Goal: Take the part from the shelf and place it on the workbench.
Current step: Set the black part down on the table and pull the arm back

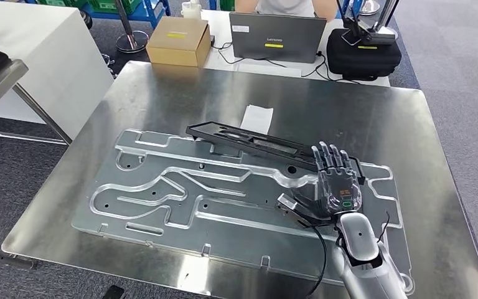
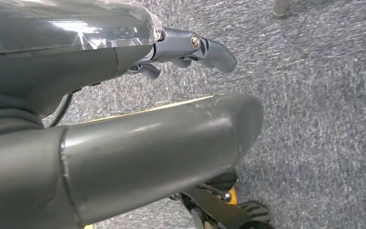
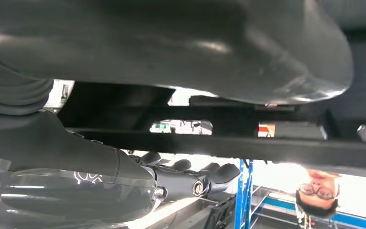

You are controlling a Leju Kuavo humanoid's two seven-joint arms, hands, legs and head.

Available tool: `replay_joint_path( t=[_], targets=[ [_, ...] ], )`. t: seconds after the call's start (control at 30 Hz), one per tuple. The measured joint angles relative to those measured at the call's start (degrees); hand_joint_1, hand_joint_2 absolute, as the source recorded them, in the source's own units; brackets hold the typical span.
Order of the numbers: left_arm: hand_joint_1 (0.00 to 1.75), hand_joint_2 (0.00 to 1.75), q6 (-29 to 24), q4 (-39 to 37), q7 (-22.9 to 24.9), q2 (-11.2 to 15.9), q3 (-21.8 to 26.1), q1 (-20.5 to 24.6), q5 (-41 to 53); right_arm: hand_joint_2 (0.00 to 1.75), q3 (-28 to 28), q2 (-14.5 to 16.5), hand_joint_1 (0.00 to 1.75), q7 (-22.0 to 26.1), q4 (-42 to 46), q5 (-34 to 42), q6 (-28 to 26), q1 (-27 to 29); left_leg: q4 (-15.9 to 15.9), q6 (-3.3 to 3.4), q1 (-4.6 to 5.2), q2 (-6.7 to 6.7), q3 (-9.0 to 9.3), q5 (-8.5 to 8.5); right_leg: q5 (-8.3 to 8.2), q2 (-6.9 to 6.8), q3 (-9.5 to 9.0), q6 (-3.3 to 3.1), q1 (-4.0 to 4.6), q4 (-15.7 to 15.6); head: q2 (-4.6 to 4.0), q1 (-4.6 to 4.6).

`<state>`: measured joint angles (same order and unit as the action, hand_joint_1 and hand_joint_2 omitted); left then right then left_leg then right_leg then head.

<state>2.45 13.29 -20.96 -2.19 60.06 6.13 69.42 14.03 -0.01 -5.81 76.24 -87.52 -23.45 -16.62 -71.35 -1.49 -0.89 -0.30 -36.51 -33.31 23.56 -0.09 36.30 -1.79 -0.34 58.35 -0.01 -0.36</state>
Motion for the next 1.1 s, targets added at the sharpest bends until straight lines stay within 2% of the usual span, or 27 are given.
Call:
replay_joint_path(
  t=[0.07,0.1,0.13,0.23,0.27,0.3,0.33,0.4,0.43,0.47,0.5,0.53,0.6,0.63,0.67,0.73,0.77,0.8,0.83,0.9,0.93,0.97,1.0,1.03,1.07,1.1],
  targets=[
    [0.00,0.00,0.07,0.00,-0.01,0.05,0.00,0.12,0.00,0.00,0.00,0.03,0.00,0.02,0.00,0.00,0.00,0.08,7.89,0.37,0.08,-0.02,4.69,2.72,-0.35,0.04,0.67,0.35,0.10,0.49,0.01,-0.02],
    [0.00,0.00,0.15,0.00,-0.05,0.07,0.00,0.20,-0.01,0.00,-0.01,0.04,0.00,0.03,0.00,0.00,0.00,0.10,10.89,0.63,0.19,-0.05,6.27,3.56,-0.56,0.06,0.91,0.61,0.18,0.68,0.01,0.03],
    [0.00,0.00,0.26,0.00,-0.09,0.08,0.00,0.22,-0.02,0.00,-0.01,0.06,0.00,0.07,-0.01,-0.01,0.00,0.11,12.52,0.93,0.32,-0.09,6.99,3.91,-0.81,0.07,1.07,0.94,0.22,0.77,0.01,0.06],
    [0.00,0.00,0.65,-0.01,-0.15,0.05,0.02,0.11,-0.16,0.00,-0.04,0.16,0.00,0.25,-0.22,-0.10,0.00,0.22,13.12,2.02,0.48,-0.03,6.61,4.98,-1.56,0.15,1.26,2.06,0.11,0.59,0.01,0.11],
    [0.00,0.00,0.73,-0.01,-0.15,0.02,0.03,0.15,-0.21,0.00,-0.08,0.19,0.00,0.28,-0.32,-0.13,0.00,0.26,13.31,2.46,0.38,0.07,6.37,5.57,-0.85,0.19,1.56,2.39,0.05,1.03,0.01,0.18],
    [0.00,0.00,0.78,-0.02,-0.15,0.00,0.03,0.20,-0.24,0.00,-0.12,0.19,0.00,0.28,-0.39,-0.13,0.00,0.28,13.53,2.86,0.24,0.19,5.96,6.24,0.84,0.22,2.20,2.66,0.00,2.46,0.01,0.31],
    [0.00,0.00,0.81,-0.02,-0.15,-0.01,0.04,0.24,-0.25,0.00,-0.16,0.19,0.00,0.28,-0.45,-0.15,-0.01,0.29,13.62,3.17,0.17,0.32,5.44,6.84,3.42,0.24,3.14,2.86,-0.14,5.05,0.00,0.43],
    [0.00,0.00,0.88,-0.02,-0.15,0.00,0.04,0.23,-0.31,0.00,-0.20,0.21,0.00,0.28,-0.65,-0.24,-0.02,0.40,13.57,3.45,0.22,0.42,3.93,7.93,8.54,0.22,5.23,3.25,-0.30,12.28,0.00,0.64],
    [0.00,0.00,0.93,-0.02,-0.15,0.00,0.05,0.20,-0.36,0.00,-0.21,0.22,0.00,0.28,-0.80,-0.29,-0.03,0.49,13.50,3.42,0.25,0.46,3.18,8.41,9.70,0.21,5.62,3.40,-0.38,15.01,0.00,0.64],
    [0.00,0.00,0.98,-0.02,-0.15,0.00,0.06,0.18,-0.40,0.00,-0.21,0.22,0.00,0.28,-0.95,-0.36,-0.04,0.57,13.39,3.35,0.26,0.47,2.44,8.86,9.68,0.20,5.17,3.47,-0.44,16.05,0.01,0.65],
    [0.00,0.00,1.02,-0.02,-0.15,0.00,0.08,0.16,-0.44,0.00,-0.22,0.22,0.00,0.28,-1.07,-0.42,-0.05,0.60,13.25,3.24,0.26,0.47,1.74,9.27,8.69,0.18,3.64,3.44,-0.47,14.96,0.01,0.65],
    [0.00,0.00,1.04,-0.02,-0.15,-0.01,0.10,0.15,-0.47,0.00,-0.22,0.22,0.00,0.29,-1.15,-0.51,-0.07,0.59,13.11,3.09,0.26,0.45,1.11,9.67,7.38,0.17,1.05,3.30,-0.47,11.95,0.01,0.65],
    [0.00,0.00,1.07,-0.02,-0.15,-0.02,0.13,0.18,-0.51,0.00,-0.22,0.26,0.00,0.33,-1.21,-0.75,-0.11,0.40,12.84,2.60,0.35,0.43,0.16,10.43,6.22,0.16,-4.85,2.78,-0.28,3.96,0.01,0.61],
    [0.00,0.00,1.09,-0.02,-0.16,-0.02,0.15,0.21,-0.55,0.00,-0.22,0.30,0.00,0.37,-1.23,-0.89,-0.14,0.32,12.84,2.26,0.41,0.42,-0.06,10.86,6.15,0.18,-6.68,2.49,-0.11,1.15,0.01,0.55],
    [0.00,0.00,1.13,-0.02,-0.16,-0.02,0.17,0.23,-0.58,0.00,-0.22,0.34,0.00,0.41,-1.25,-1.01,-0.16,0.24,12.92,1.90,0.43,0.42,-0.19,11.29,6.31,0.20,-7.46,2.26,0.09,-0.33,0.01,0.56],
    [0.00,0.00,1.23,-0.02,-0.16,-0.02,0.25,0.20,-0.67,0.00,-0.22,0.43,0.00,0.47,-1.35,-1.19,-0.18,0.23,13.19,1.16,0.36,0.37,-0.32,12.07,5.52,0.15,-7.08,1.60,0.12,-0.92,0.01,0.63],
    [0.00,0.00,1.31,-0.03,-0.15,-0.02,0.30,0.12,-0.71,0.00,-0.22,0.49,0.00,0.48,-1.43,-1.27,-0.18,0.19,12.85,0.84,0.30,0.32,-0.64,11.57,4.98,0.04,-6.76,1.12,0.02,-1.19,0.01,0.69],
    [0.00,0.00,1.39,-0.03,-0.15,-0.02,0.34,0.05,-0.75,0.00,-0.22,0.59,0.00,0.47,-1.51,-1.39,-0.19,0.16,11.68,0.60,0.26,0.27,-1.18,10.06,4.29,-0.09,-6.28,0.58,-0.11,-1.40,0.01,0.60],
    [0.00,0.00,1.46,-0.04,-0.15,-0.02,0.38,0.00,-0.78,0.00,-0.22,0.71,0.00,0.46,-1.62,-1.53,-0.21,0.13,9.45,0.42,0.20,0.23,-1.96,7.61,3.59,-0.20,-5.67,0.15,-0.23,-1.57,0.01,0.49],
    [0.00,0.00,1.57,-0.04,-0.15,-0.02,0.40,0.01,-0.79,0.00,-0.21,0.94,0.00,0.34,-1.84,-1.94,-0.27,0.15,2.44,0.09,0.12,0.22,-3.73,2.02,2.33,-0.29,-4.07,-0.25,-0.07,-1.49,0.01,0.21],
    [0.00,0.00,1.60,-0.04,-0.15,-0.02,0.42,0.02,-0.79,0.00,-0.21,1.00,0.00,0.20,-1.96,-2.12,-0.30,0.19,-0.83,-0.09,0.11,0.22,-4.18,0.63,1.71,-0.31,-3.18,-0.24,-0.02,-1.39,0.01,0.18],
    [0.00,0.00,1.62,-0.04,-0.15,-0.02,0.43,0.02,-0.79,0.00,-0.20,1.03,0.00,0.02,-2.09,-2.27,-0.33,0.22,-2.77,-0.23,0.10,0.23,-3.95,0.60,1.08,-0.33,-2.24,-0.17,0.01,-1.24,0.01,0.18],
    [0.00,0.00,1.63,-0.04,-0.15,-0.02,0.43,0.02,-0.79,0.00,-0.20,1.04,0.00,-0.19,-2.20,-2.32,-0.34,0.24,-2.84,-0.29,0.10,0.23,-2.84,1.73,0.48,-0.34,-1.29,-0.05,0.00,-1.04,0.01,0.17],
    [0.00,0.00,1.64,-0.04,-0.15,0.00,0.44,0.04,-0.79,0.00,-0.20,1.04,0.00,-0.34,-2.27,-2.35,-0.35,0.24,-1.01,-0.28,0.09,0.23,-0.79,3.34,-0.07,-0.34,-0.35,0.11,-0.01,-0.80,0.01,0.16],
    [0.00,0.00,1.64,-0.04,-0.15,0.02,0.44,0.11,-0.79,0.00,-0.20,1.04,0.00,-0.46,-2.31,-2.36,-0.36,0.22,2.42,-0.18,0.09,0.23,2.07,4.38,-0.58,-0.34,0.46,0.31,-0.02,-0.48,0.01,0.15],
    [0.00,0.00,1.64,-0.04,-0.15,0.05,0.44,0.22,-0.78,0.00,-0.20,1.05,0.00,-0.53,-2.31,-2.36,-0.36,0.18,6.76,0.02,0.18,0.19,5.21,4.41,-1.02,-0.34,1.16,0.57,0.04,-0.12,0.01,0.13]
  ],
)
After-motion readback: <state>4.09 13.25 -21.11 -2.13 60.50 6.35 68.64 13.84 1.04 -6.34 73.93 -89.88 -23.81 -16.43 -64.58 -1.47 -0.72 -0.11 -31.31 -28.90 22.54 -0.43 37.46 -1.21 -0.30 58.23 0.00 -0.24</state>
